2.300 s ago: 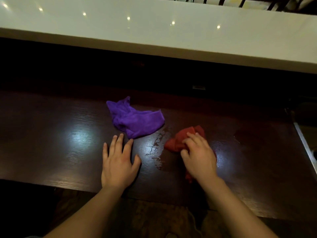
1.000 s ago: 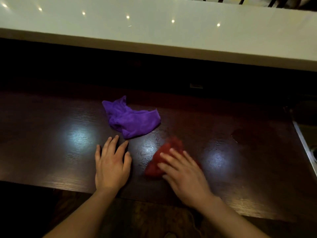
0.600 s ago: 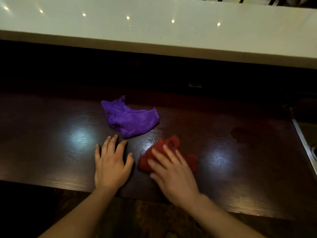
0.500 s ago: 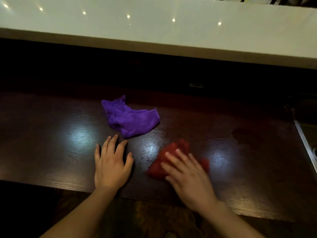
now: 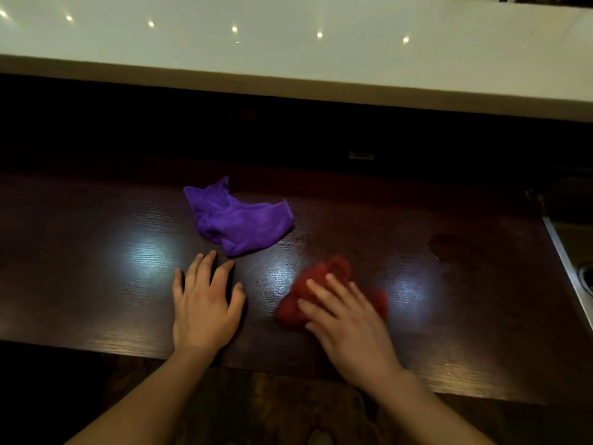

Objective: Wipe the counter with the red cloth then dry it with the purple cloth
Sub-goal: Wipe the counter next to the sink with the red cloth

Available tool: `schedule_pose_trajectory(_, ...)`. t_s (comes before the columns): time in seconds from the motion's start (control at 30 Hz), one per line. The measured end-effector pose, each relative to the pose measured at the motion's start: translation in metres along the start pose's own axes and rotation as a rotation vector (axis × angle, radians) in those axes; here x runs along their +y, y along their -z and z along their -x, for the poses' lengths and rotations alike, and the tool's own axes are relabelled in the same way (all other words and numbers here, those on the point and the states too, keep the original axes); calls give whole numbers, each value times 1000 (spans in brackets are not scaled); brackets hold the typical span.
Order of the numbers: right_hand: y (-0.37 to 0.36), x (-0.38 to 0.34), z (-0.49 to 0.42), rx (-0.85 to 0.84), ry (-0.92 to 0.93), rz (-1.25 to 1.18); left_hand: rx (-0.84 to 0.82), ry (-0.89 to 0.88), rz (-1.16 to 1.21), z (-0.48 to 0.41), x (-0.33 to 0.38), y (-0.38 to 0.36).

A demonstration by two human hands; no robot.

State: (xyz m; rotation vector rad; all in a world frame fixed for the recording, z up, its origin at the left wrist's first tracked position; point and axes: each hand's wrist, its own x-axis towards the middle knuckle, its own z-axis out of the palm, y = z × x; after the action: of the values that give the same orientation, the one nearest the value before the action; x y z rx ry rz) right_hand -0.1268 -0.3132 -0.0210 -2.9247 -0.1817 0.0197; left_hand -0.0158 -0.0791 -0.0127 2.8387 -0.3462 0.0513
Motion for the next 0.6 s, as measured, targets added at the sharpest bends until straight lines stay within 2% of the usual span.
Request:
schedule_pose_trajectory(0.07, 12, 39, -7, 63, -184, 23, -3, 3, 3, 0, 1, 1)
schedule_pose_trajectory(0.17, 26, 68, -31, 69, -487, -16, -21, 11, 7, 1, 3, 5)
schedule_pose_trajectory(0.23, 25, 61, -25, 75, -481, 7, -33, 17, 10, 1, 6, 6)
schedule_pose_trajectory(0.33, 19, 40, 23, 86, -307, 2, -27, 15, 10, 0, 3, 6)
schedule_pose_trajectory(0.4, 19, 43, 58, 41, -265, 6, -17, -3, 11, -1, 3, 4)
schedule_pose_trajectory(0.47, 26, 68, 69, 73, -365, 14, -15, -6, 5, -2, 4, 3)
schedule_pose_trajectory(0.6, 43, 111, 45, 154, -710, -21, -46, 9, -19, -2, 8, 7)
